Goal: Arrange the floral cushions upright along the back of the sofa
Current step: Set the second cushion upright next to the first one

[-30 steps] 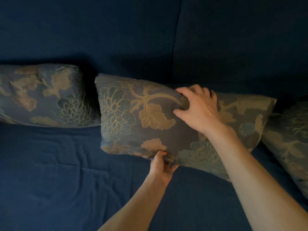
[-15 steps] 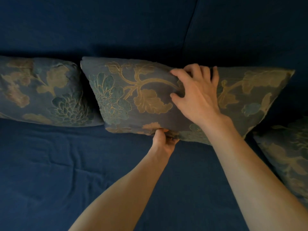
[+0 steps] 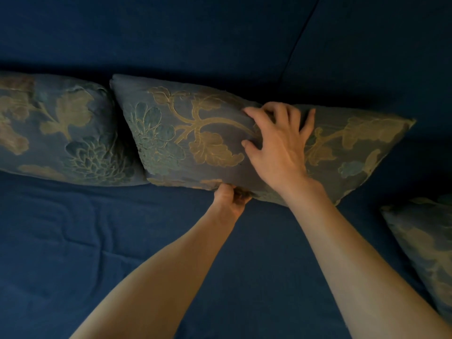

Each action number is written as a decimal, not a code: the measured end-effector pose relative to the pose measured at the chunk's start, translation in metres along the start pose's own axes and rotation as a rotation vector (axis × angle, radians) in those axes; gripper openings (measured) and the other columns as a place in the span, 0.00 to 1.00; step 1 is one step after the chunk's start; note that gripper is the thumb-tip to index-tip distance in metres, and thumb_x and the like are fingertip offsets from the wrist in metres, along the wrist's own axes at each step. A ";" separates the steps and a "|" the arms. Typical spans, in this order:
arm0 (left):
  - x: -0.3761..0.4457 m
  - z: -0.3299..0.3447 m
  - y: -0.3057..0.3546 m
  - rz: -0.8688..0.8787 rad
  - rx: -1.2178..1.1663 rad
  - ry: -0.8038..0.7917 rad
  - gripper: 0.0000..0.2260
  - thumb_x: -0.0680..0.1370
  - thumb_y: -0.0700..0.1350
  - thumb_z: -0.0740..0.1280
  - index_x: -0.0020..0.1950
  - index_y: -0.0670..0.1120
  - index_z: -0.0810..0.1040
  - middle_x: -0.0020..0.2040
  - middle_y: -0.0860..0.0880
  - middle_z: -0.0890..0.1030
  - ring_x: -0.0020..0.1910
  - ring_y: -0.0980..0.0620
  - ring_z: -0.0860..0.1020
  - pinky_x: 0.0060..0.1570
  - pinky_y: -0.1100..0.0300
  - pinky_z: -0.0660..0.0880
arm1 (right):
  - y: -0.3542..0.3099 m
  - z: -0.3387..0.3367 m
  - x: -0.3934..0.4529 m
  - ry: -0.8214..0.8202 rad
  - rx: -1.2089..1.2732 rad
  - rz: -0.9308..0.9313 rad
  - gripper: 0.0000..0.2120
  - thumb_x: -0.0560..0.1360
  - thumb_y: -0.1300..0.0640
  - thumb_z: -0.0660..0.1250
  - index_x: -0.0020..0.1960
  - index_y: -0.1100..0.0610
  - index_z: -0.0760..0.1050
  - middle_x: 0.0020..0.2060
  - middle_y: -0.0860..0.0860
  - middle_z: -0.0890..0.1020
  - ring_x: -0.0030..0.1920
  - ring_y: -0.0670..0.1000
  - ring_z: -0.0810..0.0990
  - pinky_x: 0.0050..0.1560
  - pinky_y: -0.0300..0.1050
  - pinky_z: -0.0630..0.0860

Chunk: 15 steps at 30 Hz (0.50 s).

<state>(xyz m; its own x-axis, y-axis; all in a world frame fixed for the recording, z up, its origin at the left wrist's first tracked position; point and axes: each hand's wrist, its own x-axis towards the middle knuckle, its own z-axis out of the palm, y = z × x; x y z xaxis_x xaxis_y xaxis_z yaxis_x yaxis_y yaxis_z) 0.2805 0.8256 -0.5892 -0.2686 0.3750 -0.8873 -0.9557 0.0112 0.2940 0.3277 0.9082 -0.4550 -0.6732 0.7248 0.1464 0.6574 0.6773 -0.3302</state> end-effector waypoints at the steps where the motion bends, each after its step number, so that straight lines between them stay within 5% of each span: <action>1: 0.002 0.000 0.001 -0.004 -0.001 -0.011 0.15 0.78 0.39 0.63 0.65 0.42 0.76 0.60 0.39 0.80 0.56 0.40 0.78 0.55 0.40 0.76 | 0.001 0.003 0.001 0.006 0.003 0.001 0.26 0.70 0.52 0.71 0.68 0.48 0.71 0.61 0.55 0.74 0.66 0.60 0.65 0.69 0.71 0.43; 12: 0.000 0.004 0.008 -0.069 0.085 0.012 0.18 0.80 0.35 0.57 0.69 0.44 0.71 0.64 0.40 0.77 0.61 0.39 0.76 0.57 0.39 0.75 | 0.009 0.017 0.017 0.040 0.015 -0.024 0.27 0.69 0.52 0.71 0.67 0.48 0.72 0.61 0.55 0.74 0.66 0.60 0.65 0.70 0.70 0.41; 15: -0.011 0.003 0.009 -0.097 0.151 0.022 0.17 0.80 0.36 0.56 0.68 0.42 0.72 0.61 0.40 0.78 0.56 0.41 0.77 0.47 0.45 0.76 | 0.008 0.018 0.015 0.030 -0.003 -0.025 0.28 0.70 0.52 0.70 0.69 0.47 0.69 0.64 0.54 0.73 0.70 0.60 0.62 0.70 0.70 0.40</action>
<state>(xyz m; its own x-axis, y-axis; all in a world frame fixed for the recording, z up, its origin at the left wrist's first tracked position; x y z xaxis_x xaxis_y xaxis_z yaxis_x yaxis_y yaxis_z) 0.2753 0.8246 -0.5759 -0.1799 0.3448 -0.9213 -0.9490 0.1858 0.2548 0.3171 0.9223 -0.4722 -0.6789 0.7111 0.1829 0.6414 0.6956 -0.3236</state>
